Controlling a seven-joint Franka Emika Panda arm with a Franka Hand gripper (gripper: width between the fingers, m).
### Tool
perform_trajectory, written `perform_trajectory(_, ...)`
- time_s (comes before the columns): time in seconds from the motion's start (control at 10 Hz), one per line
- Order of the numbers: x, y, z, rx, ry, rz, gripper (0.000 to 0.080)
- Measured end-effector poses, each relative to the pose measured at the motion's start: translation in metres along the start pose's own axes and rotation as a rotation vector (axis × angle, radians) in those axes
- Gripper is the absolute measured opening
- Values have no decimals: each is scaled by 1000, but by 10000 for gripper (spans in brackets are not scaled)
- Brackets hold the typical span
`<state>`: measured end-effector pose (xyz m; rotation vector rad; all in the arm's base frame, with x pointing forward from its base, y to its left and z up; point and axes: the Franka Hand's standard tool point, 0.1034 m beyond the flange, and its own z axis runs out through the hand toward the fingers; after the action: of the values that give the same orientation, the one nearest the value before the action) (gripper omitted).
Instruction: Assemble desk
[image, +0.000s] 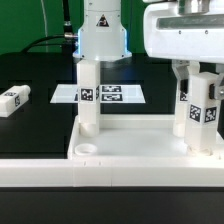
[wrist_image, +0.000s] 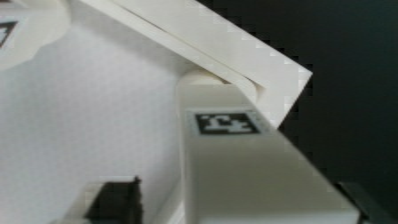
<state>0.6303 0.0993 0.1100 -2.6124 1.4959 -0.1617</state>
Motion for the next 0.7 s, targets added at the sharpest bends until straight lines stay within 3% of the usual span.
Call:
perform_trajectory(0.1, 0, -1, 0, 2, 2, -30, 505)
perform_trajectory(0.2, -1, -1, 0, 1, 2, -100, 618)
perform_trajectory(0.3, -1, -1, 0, 1, 2, -192, 640)
perform_trajectory(0.5, -4, -2, 0, 1, 0, -391, 648)
perform_trajectory(0.7, -5, -2, 1, -16, -6, -575, 649)
